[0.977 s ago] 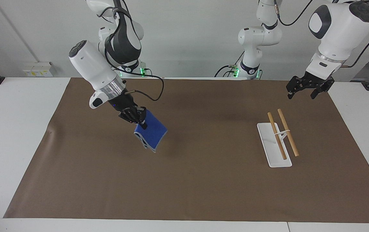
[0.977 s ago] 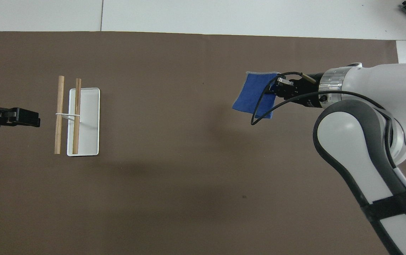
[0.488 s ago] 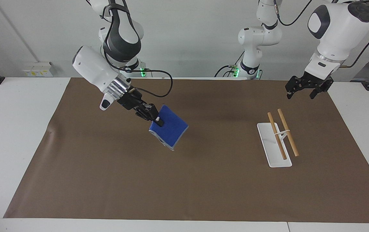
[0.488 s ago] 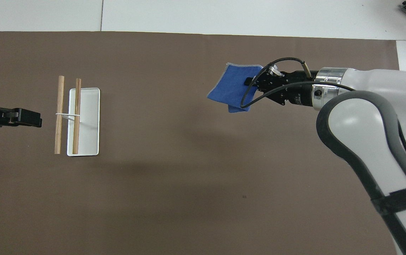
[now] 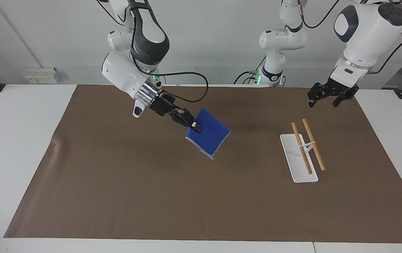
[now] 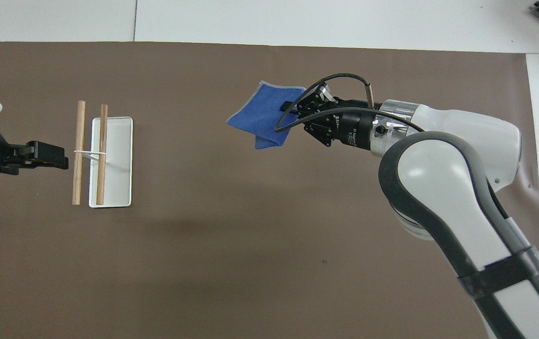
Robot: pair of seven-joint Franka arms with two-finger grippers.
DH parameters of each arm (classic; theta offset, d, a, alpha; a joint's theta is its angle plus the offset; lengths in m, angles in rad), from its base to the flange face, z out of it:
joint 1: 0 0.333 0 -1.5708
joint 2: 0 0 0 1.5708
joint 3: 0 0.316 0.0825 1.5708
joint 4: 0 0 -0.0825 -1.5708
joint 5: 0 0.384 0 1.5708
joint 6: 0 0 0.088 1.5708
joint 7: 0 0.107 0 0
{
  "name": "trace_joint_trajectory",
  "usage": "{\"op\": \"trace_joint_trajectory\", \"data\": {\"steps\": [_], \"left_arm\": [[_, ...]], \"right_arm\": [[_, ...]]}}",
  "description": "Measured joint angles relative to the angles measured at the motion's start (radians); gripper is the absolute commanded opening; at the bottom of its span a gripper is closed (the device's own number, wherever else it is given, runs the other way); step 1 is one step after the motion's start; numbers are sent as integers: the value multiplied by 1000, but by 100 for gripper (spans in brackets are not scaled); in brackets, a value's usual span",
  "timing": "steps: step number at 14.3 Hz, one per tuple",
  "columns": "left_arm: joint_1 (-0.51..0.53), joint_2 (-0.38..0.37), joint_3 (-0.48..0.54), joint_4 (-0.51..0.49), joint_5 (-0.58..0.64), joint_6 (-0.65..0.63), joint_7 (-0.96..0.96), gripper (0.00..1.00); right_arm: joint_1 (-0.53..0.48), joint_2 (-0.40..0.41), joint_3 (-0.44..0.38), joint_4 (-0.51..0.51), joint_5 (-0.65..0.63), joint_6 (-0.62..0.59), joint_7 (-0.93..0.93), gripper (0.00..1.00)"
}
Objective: Right arm passes towel to left arm to hang
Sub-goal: 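Carry the towel toward the left gripper while the left gripper reaches it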
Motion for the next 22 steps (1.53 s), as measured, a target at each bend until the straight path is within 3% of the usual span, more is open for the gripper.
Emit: {"op": "trace_joint_trajectory", "data": {"steps": [5,11,17,20,21,22], "left_arm": [[-2,-1,-35,-26,-209,156,-414,100],[-15,-19,-174,-139,-262,484,-911,100],[-25,-22,-266,-233,-264,708,-1116,100],[-29,-22,-275,-253,-265,752,-1130,100],[-30,-22,-276,-254,-265,757,-1130,98],[-30,-22,-277,-254,-265,763,-1130,89]], "right_arm": [[90,18,0,0,127,106,1,0],[183,31,1,1,262,197,6,0],[242,30,6,1,316,267,7,0],[243,31,26,1,350,289,7,0],[243,31,35,1,354,300,7,0],[243,31,41,1,354,303,7,0]]}}
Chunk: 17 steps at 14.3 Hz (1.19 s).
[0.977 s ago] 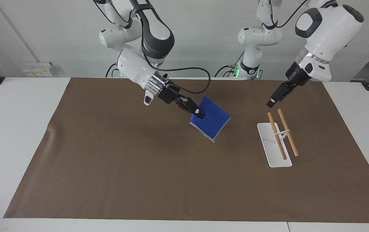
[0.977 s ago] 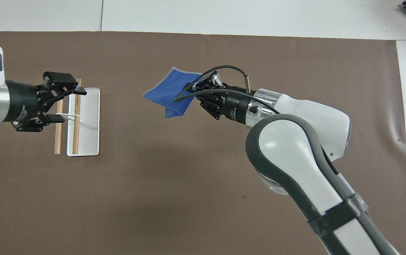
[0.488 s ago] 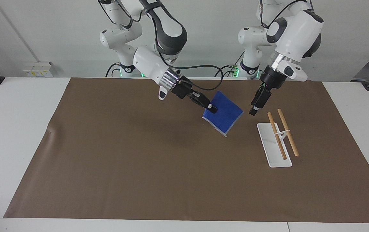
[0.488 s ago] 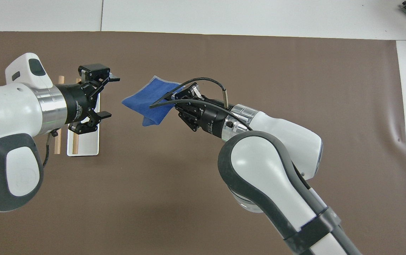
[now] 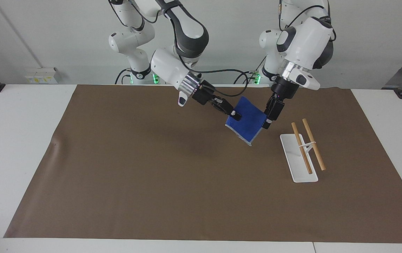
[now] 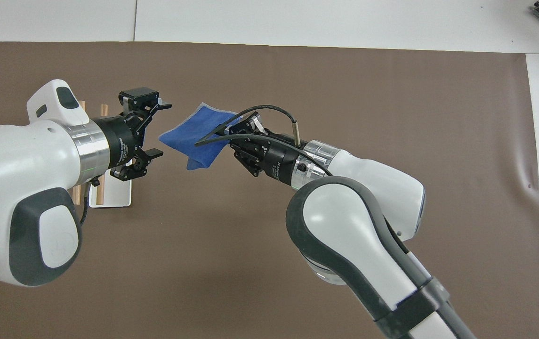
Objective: Right arm passes towel to left arm to hang
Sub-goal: 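Carry the towel toward the left gripper while the left gripper reaches it, then grasp the towel with the left gripper and open the right gripper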
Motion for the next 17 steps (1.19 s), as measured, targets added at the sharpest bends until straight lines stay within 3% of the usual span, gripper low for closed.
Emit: {"op": "trace_joint_trajectory", "data": {"steps": [3,8,12,16,17], "left_arm": [[-1,0,-2,-1,0,4,-1,52],[-8,0,-7,-5,0,4,32,0],[-7,0,-2,-15,0,-13,176,0],[4,-1,11,-27,-1,-19,197,0],[5,-1,22,-28,-4,-19,197,0]], "right_arm": [[0,0,12,1,1,3,0,0],[0,0,34,1,17,35,0,0],[-1,0,34,1,18,35,0,0],[-1,4,34,1,18,35,0,0],[0,8,36,1,18,35,0,55]]}}
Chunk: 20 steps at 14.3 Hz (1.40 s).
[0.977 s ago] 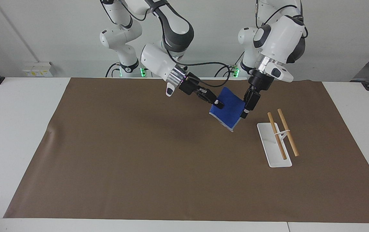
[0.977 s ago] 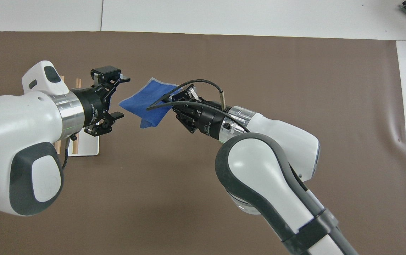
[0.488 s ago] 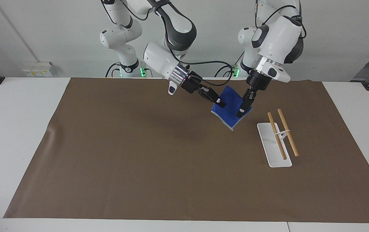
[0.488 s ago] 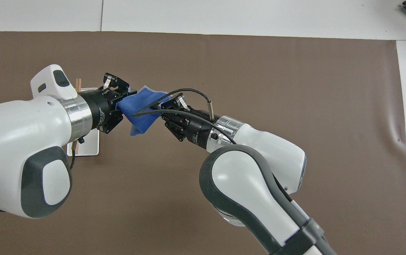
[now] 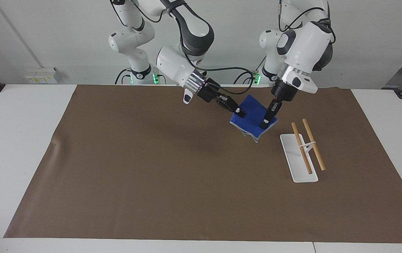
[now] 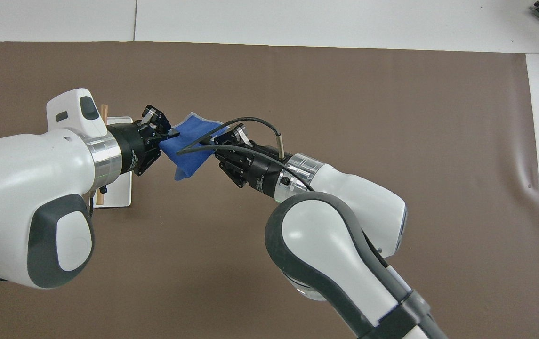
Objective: Right arm passes towel to left arm to hang
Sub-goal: 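Grasp the towel with the left gripper and open the right gripper, then drape the towel over the wooden bar with the left gripper while the right withdraws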
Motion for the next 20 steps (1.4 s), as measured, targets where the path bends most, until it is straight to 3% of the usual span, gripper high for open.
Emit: {"op": "trace_joint_trajectory", "data": {"steps": [1,5,8,13,17,20], "left_arm": [[0,-1,14,0,-5,-1,0,0],[16,-3,127,-21,-7,-6,23,0],[24,-3,169,-37,-7,-7,42,0],[29,-2,192,-68,-7,-7,84,0],[55,21,200,-86,-7,40,85,0],[69,45,252,-86,-7,77,101,0]], "right_arm": [[1,5,3,2,0,0,0,100],[-10,8,1,-6,-14,75,-59,100],[-60,9,-6,-54,-141,82,-149,100],[-199,9,-9,-124,-588,61,-182,100],[-341,6,-12,-124,-1023,-111,-186,100],[-446,1,-15,-88,-1270,-280,-186,100]]}}
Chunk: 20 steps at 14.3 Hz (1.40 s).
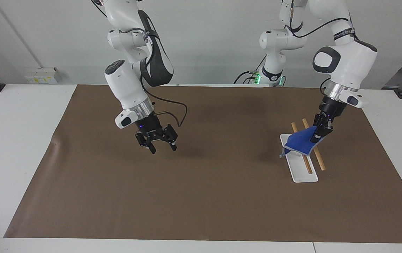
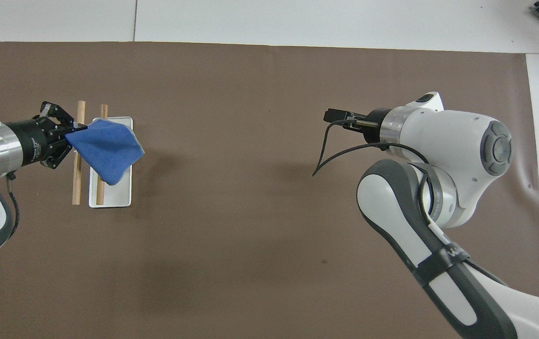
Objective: Right arm passes towel to left arm to hang
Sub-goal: 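Drape the towel over the wooden bar with the left gripper while the right withdraws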
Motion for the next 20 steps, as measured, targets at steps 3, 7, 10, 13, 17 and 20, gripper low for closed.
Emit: {"op": "trace_joint_trajectory", "data": {"steps": [3,7,10,13,17,20], "left_arm": [[7,18,59,0,0,15,35,0],[13,31,123,0,0,22,43,0],[13,34,128,-27,0,21,42,0],[13,34,128,-86,0,23,42,0],[13,34,128,-114,0,24,42,23],[13,34,128,-129,0,24,42,87]], "right_arm": [[-85,-11,-3,81,-168,-204,0,100],[-119,-67,-5,141,-314,-394,3,100],[-125,-114,-22,175,-326,-545,9,100],[-157,-145,-53,294,-328,-757,9,100],[-157,-173,-132,369,-329,-894,-15,100],[-157,-187,-139,361,-332,-933,-20,100]]}}
